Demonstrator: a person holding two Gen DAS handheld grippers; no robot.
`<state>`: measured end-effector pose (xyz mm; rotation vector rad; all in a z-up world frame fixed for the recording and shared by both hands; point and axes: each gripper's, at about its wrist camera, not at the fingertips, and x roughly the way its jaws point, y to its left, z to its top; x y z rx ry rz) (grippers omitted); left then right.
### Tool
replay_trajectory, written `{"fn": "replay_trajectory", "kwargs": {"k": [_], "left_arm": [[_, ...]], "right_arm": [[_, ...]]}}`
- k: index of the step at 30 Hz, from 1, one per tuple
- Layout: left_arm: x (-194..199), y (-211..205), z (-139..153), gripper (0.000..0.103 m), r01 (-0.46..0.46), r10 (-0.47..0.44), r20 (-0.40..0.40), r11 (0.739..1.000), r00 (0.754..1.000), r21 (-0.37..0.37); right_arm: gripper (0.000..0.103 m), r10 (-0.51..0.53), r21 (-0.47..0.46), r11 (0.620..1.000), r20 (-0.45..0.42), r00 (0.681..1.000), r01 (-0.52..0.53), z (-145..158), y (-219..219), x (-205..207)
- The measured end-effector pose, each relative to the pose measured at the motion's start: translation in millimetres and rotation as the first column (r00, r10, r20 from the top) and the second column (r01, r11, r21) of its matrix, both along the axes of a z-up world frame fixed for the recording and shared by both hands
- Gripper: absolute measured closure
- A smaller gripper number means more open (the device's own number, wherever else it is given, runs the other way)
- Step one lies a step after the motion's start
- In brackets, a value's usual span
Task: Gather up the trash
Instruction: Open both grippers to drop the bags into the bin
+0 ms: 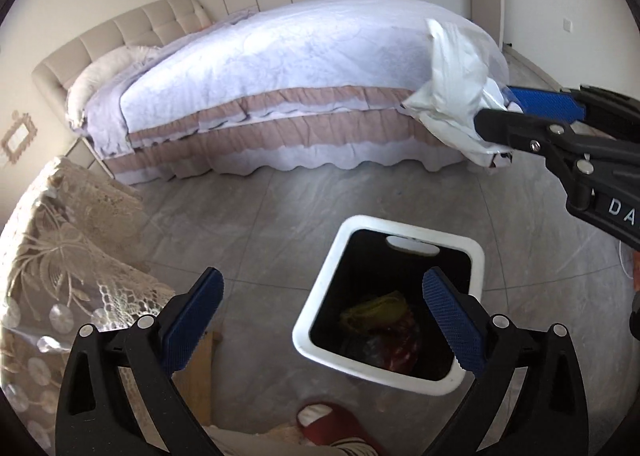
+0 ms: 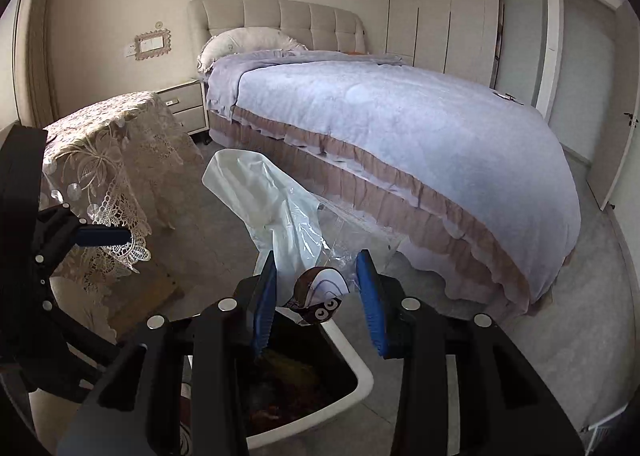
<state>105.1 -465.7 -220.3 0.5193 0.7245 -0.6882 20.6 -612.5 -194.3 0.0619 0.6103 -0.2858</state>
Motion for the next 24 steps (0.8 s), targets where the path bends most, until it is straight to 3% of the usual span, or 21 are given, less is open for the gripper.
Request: {"fn": "replay_trajectory", "kwargs": {"k": [5,13,14,16,17,24], "left_arm": [[24,27,22,0.005,-0.111,0.113,0.012,0.991,0.994,-0.074],[34,47,43,0.005,-0.168,0.173,0.023,0.974,0.985,-0.151],[34,51,46,0.005,-0.170,0.176,0.023,0.973,0.984,-0.158],[35,53,47,0.005,-0.172,0.179,0.027,0.971,0.984,-0.165],[35,54,48,0.005,-0.171,0.178,0.031,0.971,0.984,-0.167],[32,63,53,0.005,-0.165,0.174,0.030,0.968,0.984,-0.190]], "right_arm": [[0.063,0.056,0.039,0.998,-0.041,0.998,-0.054,-21,8,15],[0.060,0.126,0.050,0.992,-0.142,0.982,-0.120,-54,25,32],[0.053,0.134,0.052,0.991,-0.167,0.977,-0.127,-58,26,34],[0.011,0.148,0.055,0.989,-0.183,0.972,-0.140,-64,27,35],[0.005,0.149,0.055,0.988,-0.179,0.972,-0.141,-64,27,34],[0.004,0.115,0.027,0.993,-0.138,0.984,-0.113,-44,22,27]]}}
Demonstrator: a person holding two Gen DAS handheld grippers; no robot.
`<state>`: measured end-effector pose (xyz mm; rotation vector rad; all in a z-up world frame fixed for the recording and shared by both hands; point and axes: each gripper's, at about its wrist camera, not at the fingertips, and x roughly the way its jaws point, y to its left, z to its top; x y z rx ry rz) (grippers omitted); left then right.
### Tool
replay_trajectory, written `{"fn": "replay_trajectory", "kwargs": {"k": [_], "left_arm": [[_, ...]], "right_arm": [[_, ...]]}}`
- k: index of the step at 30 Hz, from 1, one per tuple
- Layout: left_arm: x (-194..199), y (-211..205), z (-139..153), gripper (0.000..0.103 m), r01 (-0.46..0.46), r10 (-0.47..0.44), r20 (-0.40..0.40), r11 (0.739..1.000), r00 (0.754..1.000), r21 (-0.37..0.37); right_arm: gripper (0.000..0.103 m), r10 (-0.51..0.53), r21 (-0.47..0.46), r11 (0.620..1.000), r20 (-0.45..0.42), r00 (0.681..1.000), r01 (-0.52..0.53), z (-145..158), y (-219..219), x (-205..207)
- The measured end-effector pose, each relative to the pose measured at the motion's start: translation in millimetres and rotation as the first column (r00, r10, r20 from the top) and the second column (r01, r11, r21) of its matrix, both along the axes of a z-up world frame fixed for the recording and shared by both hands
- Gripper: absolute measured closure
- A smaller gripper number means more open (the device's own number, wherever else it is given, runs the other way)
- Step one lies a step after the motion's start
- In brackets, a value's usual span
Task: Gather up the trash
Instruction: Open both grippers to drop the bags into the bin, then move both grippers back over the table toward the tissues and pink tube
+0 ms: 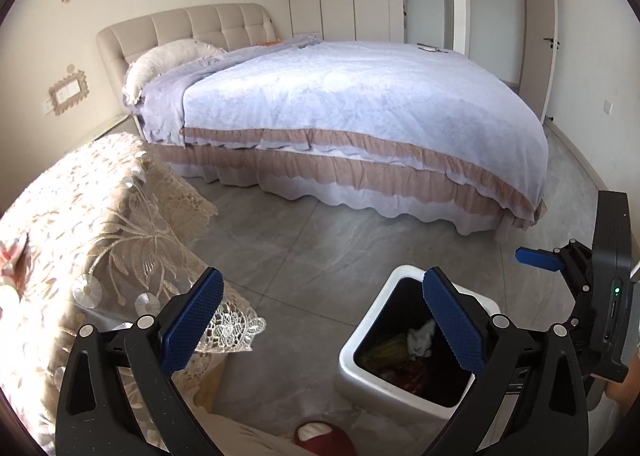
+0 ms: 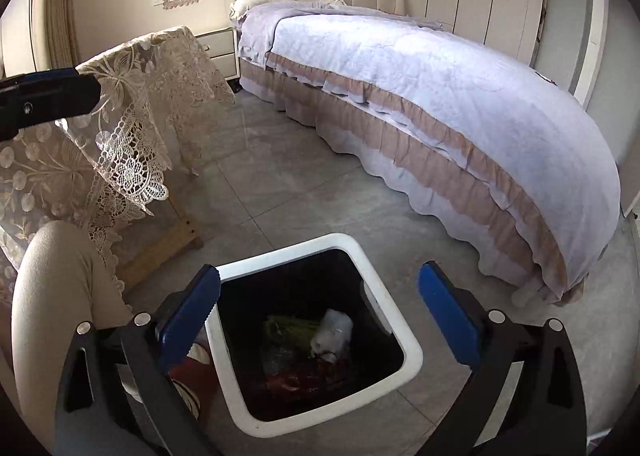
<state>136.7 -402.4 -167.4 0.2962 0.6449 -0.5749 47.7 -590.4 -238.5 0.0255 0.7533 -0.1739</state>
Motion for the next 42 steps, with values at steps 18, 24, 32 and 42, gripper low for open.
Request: {"fn": "replay_trajectory", "kwargs": {"k": [18,24,32,42], "left_arm": [[-1,102,55,0.005,-0.210,0.220,0.144,0.974,0.965,-0.083],[1,161,69,0.005,-0.332,0.348,0.160,0.936,0.924,-0.119],[0,233,73,0.005,-0.459,0.475,0.156,0.879,0.866,-0.128],[15,315,60,0.005,-0.584,0.595,0.066,0.801,0.801,-0.134]], "right_arm": [[0.004,0.191,-0.071,0.981,0.333,0.923,-0.178,122,70,21],[0.004,0.305,-0.108,0.952,0.372,0.877,-0.285,142,116,38],[0.004,0.427,-0.150,0.903,0.396,0.813,-0.402,159,185,58],[0.004,0.534,-0.187,0.845,0.361,0.765,-0.501,159,260,87]]}}
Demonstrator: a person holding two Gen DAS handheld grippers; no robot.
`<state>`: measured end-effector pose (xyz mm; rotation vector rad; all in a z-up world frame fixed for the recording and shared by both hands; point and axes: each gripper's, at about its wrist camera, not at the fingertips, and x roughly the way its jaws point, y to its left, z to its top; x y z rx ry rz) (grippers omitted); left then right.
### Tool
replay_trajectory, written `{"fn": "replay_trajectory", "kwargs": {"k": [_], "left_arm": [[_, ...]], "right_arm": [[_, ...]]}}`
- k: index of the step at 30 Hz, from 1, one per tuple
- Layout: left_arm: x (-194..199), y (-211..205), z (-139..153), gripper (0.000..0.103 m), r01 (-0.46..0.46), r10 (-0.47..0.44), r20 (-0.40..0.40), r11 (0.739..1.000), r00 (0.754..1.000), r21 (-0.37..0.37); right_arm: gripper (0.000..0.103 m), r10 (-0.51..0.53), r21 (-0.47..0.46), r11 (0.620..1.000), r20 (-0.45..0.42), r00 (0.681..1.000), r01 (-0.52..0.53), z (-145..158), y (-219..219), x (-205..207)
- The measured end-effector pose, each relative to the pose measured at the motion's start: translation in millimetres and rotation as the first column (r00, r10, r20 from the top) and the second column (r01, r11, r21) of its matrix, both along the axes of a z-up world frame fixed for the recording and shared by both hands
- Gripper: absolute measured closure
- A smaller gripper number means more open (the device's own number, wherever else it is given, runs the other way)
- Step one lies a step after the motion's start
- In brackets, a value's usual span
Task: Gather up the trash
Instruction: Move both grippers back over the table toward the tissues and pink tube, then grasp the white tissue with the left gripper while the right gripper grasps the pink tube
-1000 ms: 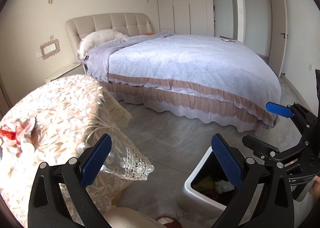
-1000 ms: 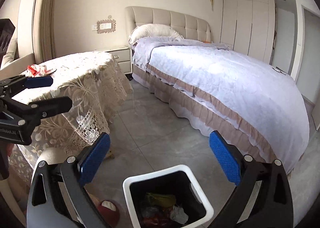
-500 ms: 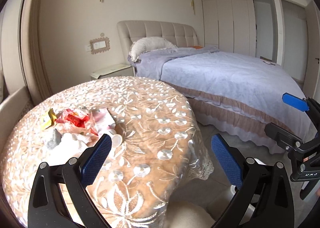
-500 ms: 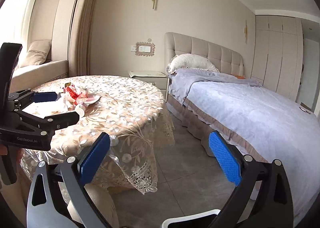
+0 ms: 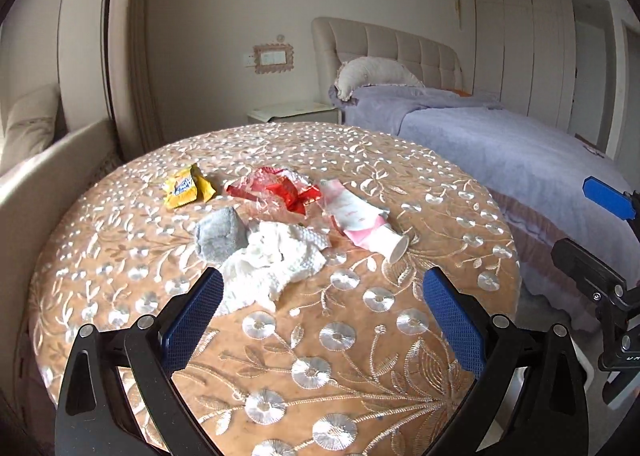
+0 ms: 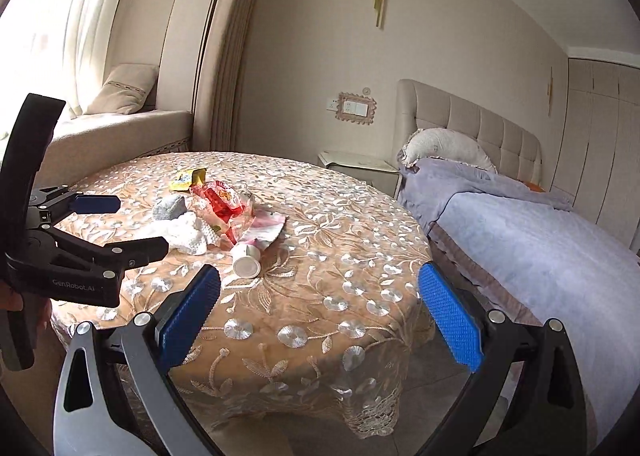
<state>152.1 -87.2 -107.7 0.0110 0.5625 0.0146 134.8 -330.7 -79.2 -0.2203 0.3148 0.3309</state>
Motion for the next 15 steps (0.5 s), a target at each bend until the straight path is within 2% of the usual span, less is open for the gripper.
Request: {"fn": "replay_trajectory", "kwargs": {"k": [4,9,15], "left_arm": [[14,28,-5,0.005,-0.033,0.031,-0.048,0.998,0.998,-0.051],[36,43,-11,0.005,-0.049,0.038,-0.106,0.993,0.994,-0.105],[70,51,-25,0.005,-0.083,0.049,-0.226,0.986,0.973,-0.143]], "right_arm": [[0.004,0.034,-0.018,0.999,-0.010,0.999,-0.034,-2,19,11],[0.004,0.062,-0.038,0.997,-0.021,0.998,-0.062,-5,36,26],[0.004,0.069,-0.050,0.996,-0.053,0.996,-0.071,-12,44,46]]}}
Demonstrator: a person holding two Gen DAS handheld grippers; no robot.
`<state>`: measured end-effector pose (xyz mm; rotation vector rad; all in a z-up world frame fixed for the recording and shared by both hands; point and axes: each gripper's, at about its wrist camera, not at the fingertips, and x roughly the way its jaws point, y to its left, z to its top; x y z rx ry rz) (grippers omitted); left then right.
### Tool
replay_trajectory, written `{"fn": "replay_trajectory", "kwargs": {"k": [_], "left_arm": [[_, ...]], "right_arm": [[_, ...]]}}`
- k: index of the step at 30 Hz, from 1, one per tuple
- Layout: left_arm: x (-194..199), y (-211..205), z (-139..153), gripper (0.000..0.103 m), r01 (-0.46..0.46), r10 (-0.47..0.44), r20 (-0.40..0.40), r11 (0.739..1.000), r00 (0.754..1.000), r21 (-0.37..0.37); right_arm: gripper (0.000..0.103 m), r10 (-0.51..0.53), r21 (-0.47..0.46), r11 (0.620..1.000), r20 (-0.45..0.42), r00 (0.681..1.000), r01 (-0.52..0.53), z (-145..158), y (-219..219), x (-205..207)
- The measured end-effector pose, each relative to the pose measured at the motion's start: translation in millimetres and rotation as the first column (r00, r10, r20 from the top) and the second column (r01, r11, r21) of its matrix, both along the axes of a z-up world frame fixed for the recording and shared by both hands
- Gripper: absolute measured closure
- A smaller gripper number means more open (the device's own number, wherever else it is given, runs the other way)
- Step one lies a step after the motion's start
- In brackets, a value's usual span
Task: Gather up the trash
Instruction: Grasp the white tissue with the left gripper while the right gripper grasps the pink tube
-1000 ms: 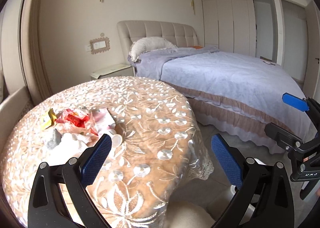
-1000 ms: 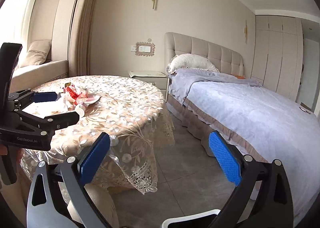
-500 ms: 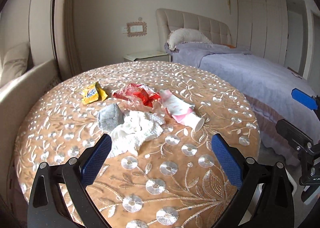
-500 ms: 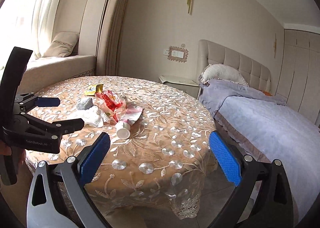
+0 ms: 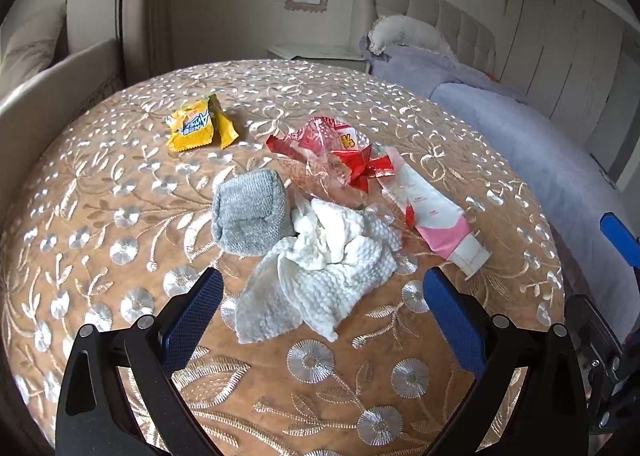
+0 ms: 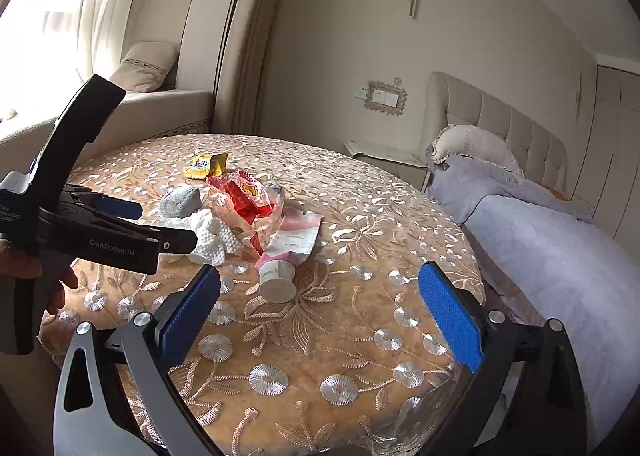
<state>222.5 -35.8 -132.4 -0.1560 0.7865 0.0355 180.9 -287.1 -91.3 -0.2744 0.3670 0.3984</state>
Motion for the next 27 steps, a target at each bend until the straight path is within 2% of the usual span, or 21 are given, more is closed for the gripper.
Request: {"fn": "replay_trajectory", "kwargs": {"k": [2,5,6,8,9,10,13,20,24,25,27], "left_arm": [[8,1,-2,0.005,0.009,-0.010,-0.024,1.000,1.000,-0.021],[17,0,-9,0.008,0.024,-0.024,-0.062,1.000,0.998,-0.006],[19,0,-11,0.023,0.041,-0.043,-0.076,0.999,0.996,-0.026],[19,-3,-11,0.044,0.062,-0.064,-0.072,0.998,0.995,-0.026],[19,-5,-12,0.068,0.082,-0.083,-0.078,0.996,0.993,-0.022],[19,-7,-11,0.071,0.090,-0.090,-0.077,0.996,0.993,-0.010],[14,-16,-9,0.090,0.134,-0.133,-0.059,0.991,0.989,0.022],[-7,-22,12,0.092,0.161,-0.161,0.022,0.986,0.987,0.035],[-18,-19,26,0.092,0.150,-0.152,0.065,0.988,0.986,0.040],[-21,-18,30,0.092,0.149,-0.152,0.075,0.988,0.986,0.042],[-27,-15,36,0.092,0.149,-0.152,0.091,0.988,0.984,0.043]], "right_arm": [[0.004,-0.002,-0.003,1.000,-0.010,1.000,0.002,-2,0,5],[0.004,-0.003,-0.001,1.000,-0.021,1.000,0.003,-4,-1,11],[0.004,-0.003,0.000,1.000,-0.023,1.000,0.003,-5,-2,12],[0.004,-0.002,-0.002,1.000,-0.022,1.000,0.002,-5,-2,15],[0.004,-0.001,-0.003,1.000,-0.023,1.000,0.001,-5,-2,15],[0.004,0.002,-0.002,1.000,-0.024,1.000,-0.002,-6,-2,16],[0.004,0.020,0.005,1.000,-0.046,0.999,-0.020,-7,1,18],[0.004,0.049,-0.012,0.999,-0.088,0.995,-0.050,-12,18,27],[0.006,0.060,-0.023,0.998,-0.151,0.987,-0.065,-20,30,41],[0.008,0.063,-0.027,0.997,-0.169,0.984,-0.069,-23,33,46],[0.022,0.060,-0.041,0.997,-0.204,0.977,-0.069,-29,38,54]]}}
